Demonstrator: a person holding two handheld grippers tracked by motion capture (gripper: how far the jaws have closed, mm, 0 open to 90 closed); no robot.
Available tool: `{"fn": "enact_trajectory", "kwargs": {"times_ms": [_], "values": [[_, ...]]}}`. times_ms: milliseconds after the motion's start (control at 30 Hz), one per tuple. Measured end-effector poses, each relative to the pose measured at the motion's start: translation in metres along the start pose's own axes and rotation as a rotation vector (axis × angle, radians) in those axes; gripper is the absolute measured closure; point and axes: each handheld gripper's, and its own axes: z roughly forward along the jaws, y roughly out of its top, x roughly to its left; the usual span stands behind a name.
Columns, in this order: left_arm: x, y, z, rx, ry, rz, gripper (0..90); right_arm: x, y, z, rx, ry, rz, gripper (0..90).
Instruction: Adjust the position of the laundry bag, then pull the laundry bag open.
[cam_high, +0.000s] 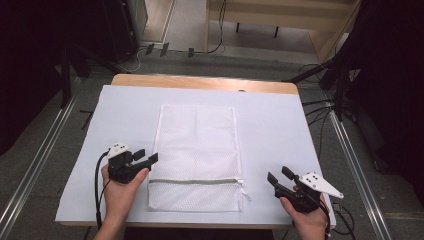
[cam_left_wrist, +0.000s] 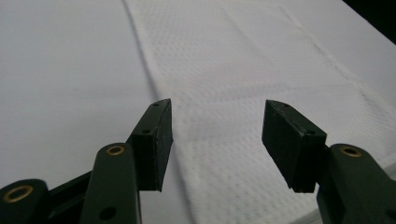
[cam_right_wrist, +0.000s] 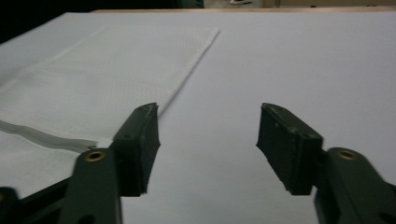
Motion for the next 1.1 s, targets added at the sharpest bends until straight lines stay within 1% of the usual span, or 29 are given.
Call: {"fn": "enact_trajectory", "kwargs": {"times_ms": [33,67,100,167,200,267,300,333,400,433,467,500,533,567,600,633,667,767,867,900,933,967,1000,1100], "values": [[-0.005,0.0,0.001,-0.001,-0.018,0.011,44.0,0.002,-0.001,0.001,0.006,0.018,0.019,45.1],[-0.01,0.0,0.002,0.0,-0.033,0.019,44.0,0.004,-0.002,0.003,0.018,0.031,0.026,46.2],[-0.015,0.001,0.003,0.008,-0.049,0.033,44.2,0.006,-0.003,0.005,0.034,0.039,0.026,47.0],[-0.022,0.001,0.006,0.013,-0.08,0.042,44.5,0.01,-0.005,0.008,0.057,0.046,0.012,47.1],[-0.025,0.001,0.007,0.02,-0.089,0.05,44.7,0.013,-0.006,0.01,0.066,0.057,0.025,48.0],[-0.031,0.0,0.009,0.031,-0.101,0.063,45.4,0.017,-0.006,0.013,0.075,0.107,0.047,48.0],[-0.033,-0.001,0.01,0.037,-0.103,0.068,45.8,0.02,-0.006,0.014,0.072,0.122,0.068,48.1],[-0.035,-0.002,0.012,0.04,-0.112,0.071,46.3,0.021,-0.005,0.015,0.079,0.126,0.078,48.0],[-0.041,-0.003,0.014,0.047,-0.123,0.08,47.2,0.025,-0.006,0.018,0.124,0.126,0.091,48.0],[-0.045,-0.003,0.015,0.049,-0.122,0.084,47.3,0.027,-0.006,0.02,0.149,0.118,0.081,50.7],[-0.047,-0.004,0.015,0.052,-0.128,0.088,47.3,0.028,-0.006,0.021,0.168,0.119,0.084,54.0],[-0.05,-0.004,0.016,0.052,-0.137,0.09,47.4,0.029,-0.006,0.022,0.183,0.13,0.083,57.4],[-0.053,-0.004,0.017,0.052,-0.144,0.093,47.4,0.029,-0.007,0.024,0.216,0.155,0.108,58.8],[-0.056,-0.005,0.018,0.058,-0.157,0.094,47.7,0.03,-0.007,0.024,0.233,0.171,0.126,58.8],[-0.058,-0.005,0.02,0.065,-0.174,0.096,48.0,0.031,-0.007,0.025,0.247,0.175,0.135,58.7],[-0.062,-0.006,0.021,0.068,-0.188,0.095,48.6,0.032,-0.008,0.025,0.261,0.178,0.143,58.7],[-0.065,-0.006,0.023,0.072,-0.196,0.104,49.3,0.034,-0.008,0.025,0.272,0.18,0.153,58.8],[-0.077,-0.008,0.027,0.09,-0.231,0.124,51.6,0.039,-0.008,0.026,0.298,0.176,0.156,61.5],[-0.086,-0.01,0.03,0.101,-0.249,0.146,53.6,0.044,-0.012,0.028,0.336,0.132,0.136,61.7],[-0.088,-0.011,0.031,0.104,-0.254,0.149,54.1,0.044,-0.013,0.029,0.344,0.123,0.144,61.6],[-0.089,-0.011,0.033,0.111,-0.273,0.143,54.8,0.043,-0.013,0.03,0.346,0.119,0.153,61.6],[-0.09,-0.012,0.034,0.114,-0.281,0.139,56.3,0.042,-0.014,0.031,0.354,0.128,0.182,61.2],[-0.092,-0.013,0.035,0.119,-0.286,0.138,56.8,0.042,-0.015,0.032,0.355,0.134,0.196,61.0],[-0.098,-0.014,0.038,0.132,-0.309,0.148,60.8,0.044,-0.016,0.037,0.371,0.144,0.207,59.2]]}}
